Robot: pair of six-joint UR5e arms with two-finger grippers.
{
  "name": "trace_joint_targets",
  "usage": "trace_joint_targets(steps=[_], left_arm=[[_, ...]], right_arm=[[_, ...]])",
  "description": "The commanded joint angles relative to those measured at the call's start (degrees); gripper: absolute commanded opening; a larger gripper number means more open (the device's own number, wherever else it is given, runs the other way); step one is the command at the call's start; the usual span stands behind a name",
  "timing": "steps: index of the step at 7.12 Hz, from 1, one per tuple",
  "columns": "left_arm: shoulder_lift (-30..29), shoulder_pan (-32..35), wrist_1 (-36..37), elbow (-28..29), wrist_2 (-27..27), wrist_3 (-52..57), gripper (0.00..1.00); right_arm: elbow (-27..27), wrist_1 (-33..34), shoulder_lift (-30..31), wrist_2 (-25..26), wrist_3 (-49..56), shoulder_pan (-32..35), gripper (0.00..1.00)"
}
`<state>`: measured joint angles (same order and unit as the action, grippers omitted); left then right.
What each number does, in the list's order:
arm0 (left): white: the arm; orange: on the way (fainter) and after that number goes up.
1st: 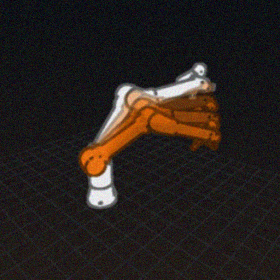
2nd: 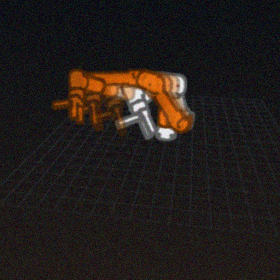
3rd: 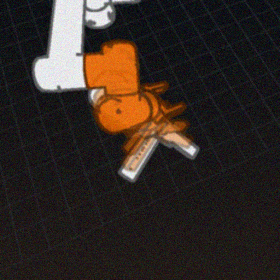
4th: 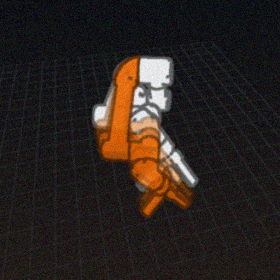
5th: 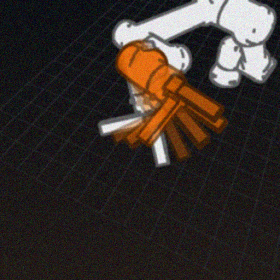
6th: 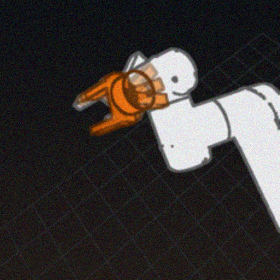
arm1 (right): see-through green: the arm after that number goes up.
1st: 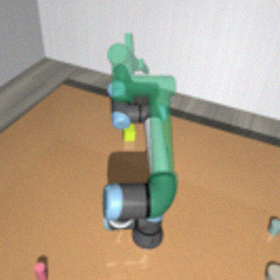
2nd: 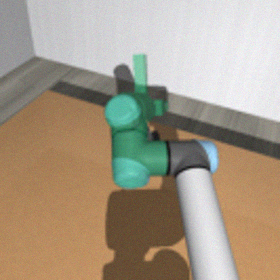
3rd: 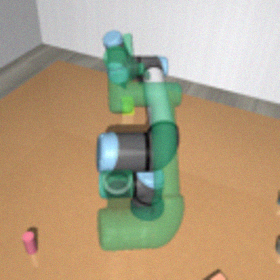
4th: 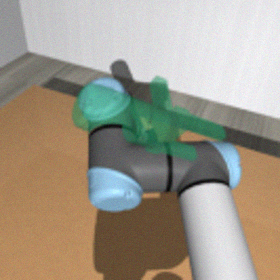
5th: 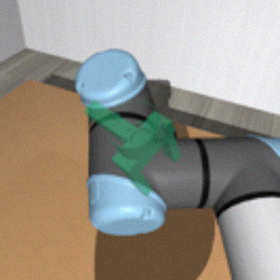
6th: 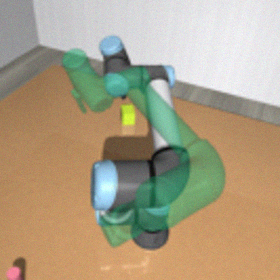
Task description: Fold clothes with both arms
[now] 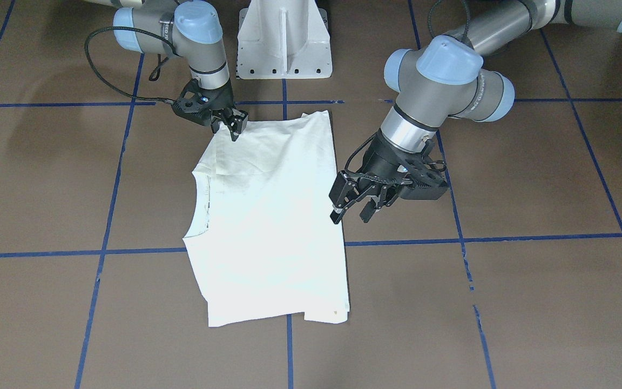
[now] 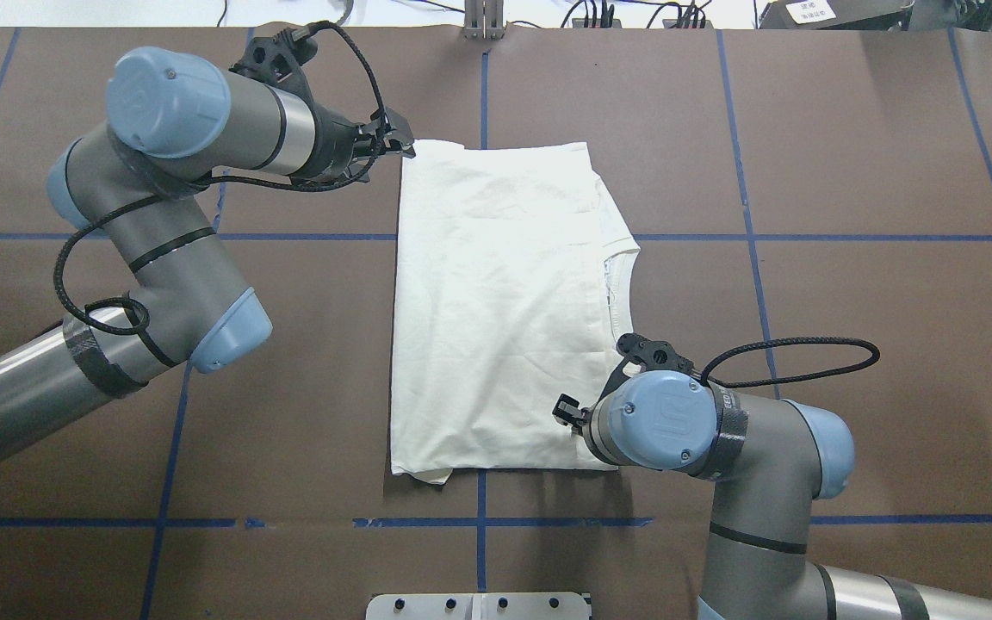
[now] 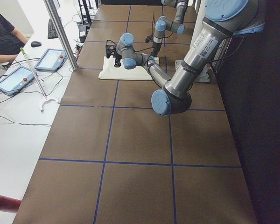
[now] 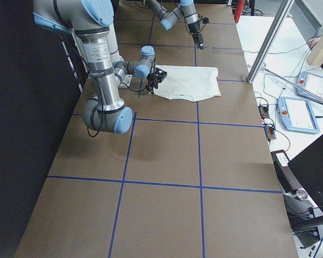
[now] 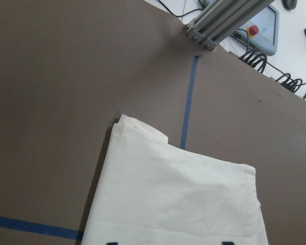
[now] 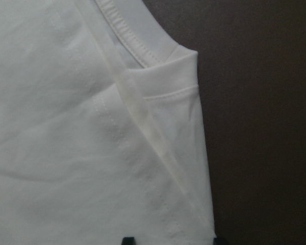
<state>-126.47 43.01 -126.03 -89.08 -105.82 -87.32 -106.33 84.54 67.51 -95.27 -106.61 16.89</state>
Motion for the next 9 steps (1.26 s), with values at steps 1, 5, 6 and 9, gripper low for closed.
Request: trace_joint_targets(steps=[1,5,6,9], left_arm=[[0.0,-0.03,0.0,0.05,0.0,-0.13,0.74],[-0.18,-0.03,0.09,-0.12,0.0,-0.22,0.74],[-0.26,-0.03,0.09,-0.47,0.0,-2.05,0.74],[8.92,-7.28,5.32,-13.5,0.44,-14.58,0.71]], right_arm=[[-0.28,0.01,0.34,-0.17,0.08,0.07,0.01],[-1.68,0.01,0.6,0.53,0.0,0.08,0.0],[-2.03,0.01,0.69,0.53,0.0,0.16,0.0],[-5.9,0.1,1.92,-0.09,0.17,0.43,0.0]])
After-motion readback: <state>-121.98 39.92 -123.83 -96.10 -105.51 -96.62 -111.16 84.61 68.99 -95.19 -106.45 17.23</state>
